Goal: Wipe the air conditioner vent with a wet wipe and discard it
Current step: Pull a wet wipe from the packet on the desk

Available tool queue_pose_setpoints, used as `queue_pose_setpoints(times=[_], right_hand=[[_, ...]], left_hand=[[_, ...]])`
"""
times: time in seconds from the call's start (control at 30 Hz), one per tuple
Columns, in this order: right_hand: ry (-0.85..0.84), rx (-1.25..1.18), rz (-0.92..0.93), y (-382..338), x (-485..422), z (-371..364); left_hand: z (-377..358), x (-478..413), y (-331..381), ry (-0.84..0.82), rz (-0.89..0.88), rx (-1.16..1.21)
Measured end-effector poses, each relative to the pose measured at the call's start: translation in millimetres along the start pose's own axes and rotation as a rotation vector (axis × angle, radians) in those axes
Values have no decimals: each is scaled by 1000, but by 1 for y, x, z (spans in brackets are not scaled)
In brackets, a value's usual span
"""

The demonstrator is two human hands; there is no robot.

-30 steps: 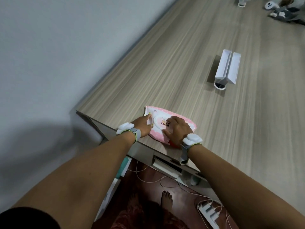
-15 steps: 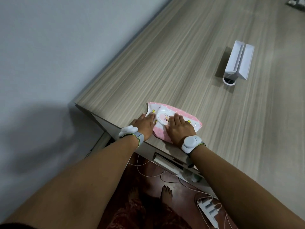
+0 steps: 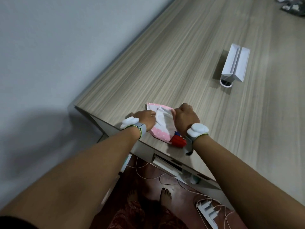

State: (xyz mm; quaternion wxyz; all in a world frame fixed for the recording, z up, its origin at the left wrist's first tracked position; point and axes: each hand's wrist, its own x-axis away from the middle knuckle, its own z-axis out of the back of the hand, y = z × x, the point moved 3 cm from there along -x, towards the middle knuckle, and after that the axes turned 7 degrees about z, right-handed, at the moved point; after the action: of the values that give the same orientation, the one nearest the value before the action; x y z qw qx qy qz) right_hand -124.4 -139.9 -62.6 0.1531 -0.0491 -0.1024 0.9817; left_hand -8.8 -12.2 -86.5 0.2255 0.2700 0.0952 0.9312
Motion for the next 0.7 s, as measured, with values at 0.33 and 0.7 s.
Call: queue_pose_setpoints(times=[0.33,0.7], right_hand=[[127,-593,-357,7,-10,9],[-170,181,277,-6,-15,-19]], left_hand=[[-3,-9,9,-16,129,342],[-2,-5,7,-51,236,654]])
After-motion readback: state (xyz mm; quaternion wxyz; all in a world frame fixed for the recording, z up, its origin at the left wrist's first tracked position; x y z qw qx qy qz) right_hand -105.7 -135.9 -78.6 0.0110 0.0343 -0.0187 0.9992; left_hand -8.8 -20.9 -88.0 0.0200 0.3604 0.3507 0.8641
